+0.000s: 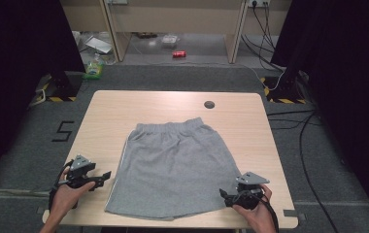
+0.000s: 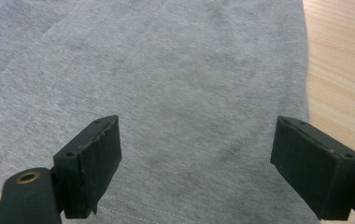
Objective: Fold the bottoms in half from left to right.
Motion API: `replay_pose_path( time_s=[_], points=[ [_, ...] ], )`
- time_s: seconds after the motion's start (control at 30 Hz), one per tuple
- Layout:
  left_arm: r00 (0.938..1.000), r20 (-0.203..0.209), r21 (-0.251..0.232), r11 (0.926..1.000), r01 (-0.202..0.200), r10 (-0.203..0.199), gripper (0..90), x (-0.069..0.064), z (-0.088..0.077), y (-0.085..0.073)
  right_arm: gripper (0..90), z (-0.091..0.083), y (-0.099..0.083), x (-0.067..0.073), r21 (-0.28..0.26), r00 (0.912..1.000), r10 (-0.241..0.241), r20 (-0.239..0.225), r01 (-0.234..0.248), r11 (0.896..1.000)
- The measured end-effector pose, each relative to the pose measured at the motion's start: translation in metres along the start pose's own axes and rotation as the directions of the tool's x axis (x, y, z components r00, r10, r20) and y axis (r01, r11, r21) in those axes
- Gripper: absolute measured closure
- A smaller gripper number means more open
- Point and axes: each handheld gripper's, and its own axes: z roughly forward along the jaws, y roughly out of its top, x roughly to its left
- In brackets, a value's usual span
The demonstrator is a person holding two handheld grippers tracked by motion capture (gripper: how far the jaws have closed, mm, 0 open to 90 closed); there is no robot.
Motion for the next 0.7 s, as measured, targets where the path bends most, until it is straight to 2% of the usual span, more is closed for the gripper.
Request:
replay_pose_path(
  time_s=[0.27,0.3,0.33,0.47,0.5,0.57,0.7],
  points=[
    [0.9994,0.013,-0.012,0.9994,0.031,-0.031,21.5,0.008,0.019,0.028,16.7,0.002,0.002,0.004,0.003,0.9998,-0.011,-0.014,0.011,1.000],
    [0.9992,0.019,-0.015,0.9992,0.036,-0.036,21.5,0.009,0.024,0.036,16.8,0.002,0.002,0.004,0.003,0.9998,-0.013,-0.015,0.013,1.000],
    [0.9992,0.019,-0.015,0.9992,0.036,-0.036,21.5,0.009,0.024,0.036,16.8,0.002,0.002,0.004,0.003,0.9998,-0.013,-0.015,0.013,1.000],
    [0.9985,0.031,-0.027,0.9986,0.045,-0.044,22.1,0.008,0.034,0.054,16.8,0.003,0.002,0.005,0.003,0.9998,-0.011,-0.017,0.011,1.000],
    [0.9984,0.036,-0.024,0.9987,0.044,-0.043,23.1,0.007,0.040,0.062,16.9,0.004,0.002,0.005,0.004,0.9998,-0.012,-0.017,0.012,1.000],
    [0.9984,0.035,-0.023,0.9987,0.044,-0.044,23.4,0.007,0.042,0.067,16.9,0.004,0.002,0.005,0.004,0.9998,-0.010,-0.018,0.010,1.000],
    [0.9968,0.042,-0.018,0.9974,0.069,-0.068,25.6,0.008,0.056,0.080,17.0,0.005,0.002,0.004,0.005,0.9997,-0.015,-0.019,0.015,1.000]
  ],
)
